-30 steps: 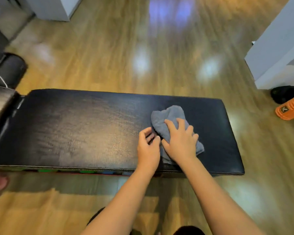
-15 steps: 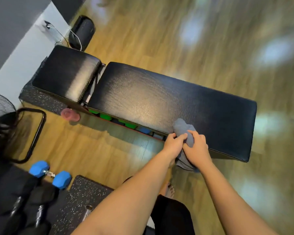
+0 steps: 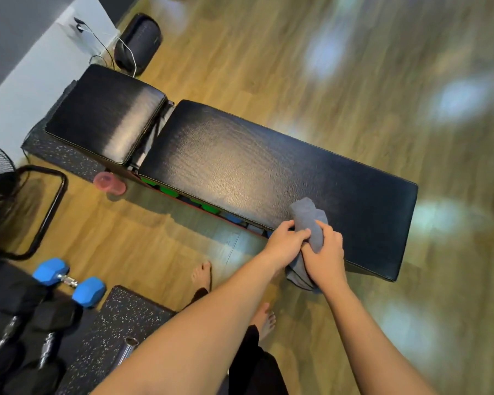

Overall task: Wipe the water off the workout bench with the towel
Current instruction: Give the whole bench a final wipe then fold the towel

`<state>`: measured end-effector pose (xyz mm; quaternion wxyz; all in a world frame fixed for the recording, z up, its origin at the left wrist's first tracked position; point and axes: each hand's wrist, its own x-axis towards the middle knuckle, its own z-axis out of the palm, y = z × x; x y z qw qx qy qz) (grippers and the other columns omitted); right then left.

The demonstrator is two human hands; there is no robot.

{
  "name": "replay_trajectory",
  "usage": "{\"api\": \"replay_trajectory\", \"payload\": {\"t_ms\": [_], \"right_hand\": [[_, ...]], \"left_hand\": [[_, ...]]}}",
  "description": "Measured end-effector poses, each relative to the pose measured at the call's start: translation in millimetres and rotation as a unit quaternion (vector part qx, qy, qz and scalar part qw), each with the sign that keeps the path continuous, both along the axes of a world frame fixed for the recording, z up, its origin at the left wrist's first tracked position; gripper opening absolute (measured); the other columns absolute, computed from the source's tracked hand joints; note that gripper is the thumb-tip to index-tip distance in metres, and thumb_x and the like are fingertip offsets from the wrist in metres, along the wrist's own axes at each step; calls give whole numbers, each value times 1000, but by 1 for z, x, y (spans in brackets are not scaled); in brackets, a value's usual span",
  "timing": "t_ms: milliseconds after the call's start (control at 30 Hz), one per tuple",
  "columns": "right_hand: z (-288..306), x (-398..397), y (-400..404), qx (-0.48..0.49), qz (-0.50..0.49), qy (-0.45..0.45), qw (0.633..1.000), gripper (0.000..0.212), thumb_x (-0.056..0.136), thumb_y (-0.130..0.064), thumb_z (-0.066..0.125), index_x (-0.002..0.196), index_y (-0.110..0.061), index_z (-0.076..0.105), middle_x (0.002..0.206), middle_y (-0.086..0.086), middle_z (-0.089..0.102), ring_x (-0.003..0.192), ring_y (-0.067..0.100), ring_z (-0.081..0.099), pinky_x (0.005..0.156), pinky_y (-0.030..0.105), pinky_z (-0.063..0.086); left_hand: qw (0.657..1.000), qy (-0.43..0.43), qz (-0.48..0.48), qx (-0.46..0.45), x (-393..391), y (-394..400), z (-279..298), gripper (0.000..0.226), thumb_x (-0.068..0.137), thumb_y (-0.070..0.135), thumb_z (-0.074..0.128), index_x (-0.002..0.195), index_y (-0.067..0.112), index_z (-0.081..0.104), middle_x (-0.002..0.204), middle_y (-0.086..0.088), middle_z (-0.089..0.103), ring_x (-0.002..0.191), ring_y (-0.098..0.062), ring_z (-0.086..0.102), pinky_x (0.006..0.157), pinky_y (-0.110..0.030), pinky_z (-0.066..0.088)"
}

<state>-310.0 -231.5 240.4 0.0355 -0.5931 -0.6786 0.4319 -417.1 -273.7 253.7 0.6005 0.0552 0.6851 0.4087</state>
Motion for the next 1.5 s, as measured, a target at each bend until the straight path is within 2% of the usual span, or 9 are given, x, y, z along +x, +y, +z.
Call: {"api": "replay_trajectory", "payload": {"t_ms": [100,233,467,667,833,1000,1233,1433,1500], "right_hand": [[-13,-4,25,27,-28,9,999,51,84,-50,60,130,-40,42,125,6,44,110,33,54,90,55,50],[-38,-1,65,96,-78,0,992,52,83,-47,60,132,-36,45,130,7,43,113,32,52,90,55,50],[-104,41,115,168,-207,-149,952,61,85,-35,65,139,-29,37,140,18,36,124,49,40,98,65,38],[-146,10,105,205,-234,-254,916,65,82,-26,66,139,-25,36,146,18,34,116,54,39,94,63,34],[-155,-45,95,228,-199,-259,917,66,81,-27,67,139,-26,37,145,15,34,112,53,40,91,63,35],[-158,-118,77,260,-143,-250,922,70,75,-28,70,138,-28,41,146,16,38,107,48,45,84,58,39],[-154,-199,58,253,-98,-243,931,72,75,-32,71,141,-27,43,147,15,38,106,46,46,82,56,40],[-158,-255,42,252,-66,-238,936,68,85,-24,71,144,-28,38,147,17,40,95,42,48,76,50,41],[-161,-275,39,257,-70,-234,935,67,88,-22,72,144,-31,36,146,17,42,90,40,47,72,48,41]], "left_hand": [[999,-7,-15,38,-10,22,-18,58,89,21,67,142,16,45,104,0,69,100,-14,66,107,-43,48],[987,83,-132,49,-33,47,-48,62,94,31,63,150,26,37,144,-4,54,132,-17,53,113,-33,38],[838,377,-394,-23,-91,52,-110,69,98,41,49,157,39,14,169,-1,-6,154,-26,-15,124,-53,-7],[786,436,-438,-18,-130,30,-139,72,97,40,49,157,36,11,168,0,-15,153,-26,-20,123,-56,-8],[836,398,-378,25,-146,26,-135,64,100,37,48,156,34,18,169,6,-5,155,-18,-11,126,-48,0],[832,411,-371,34,-176,22,-132,62,100,37,47,156,32,21,169,7,0,155,-15,-8,123,-41,18],[854,393,-331,85,-226,28,-124,62,101,31,49,158,30,24,166,8,21,153,-13,12,121,-35,20],[931,270,-217,114,-232,43,-121,53,103,26,48,154,17,36,162,1,32,148,-8,29,115,-10,14],[958,233,-139,96,-233,49,-120,51,103,21,48,152,14,39,159,-1,37,146,-10,35,119,-18,21]]}}
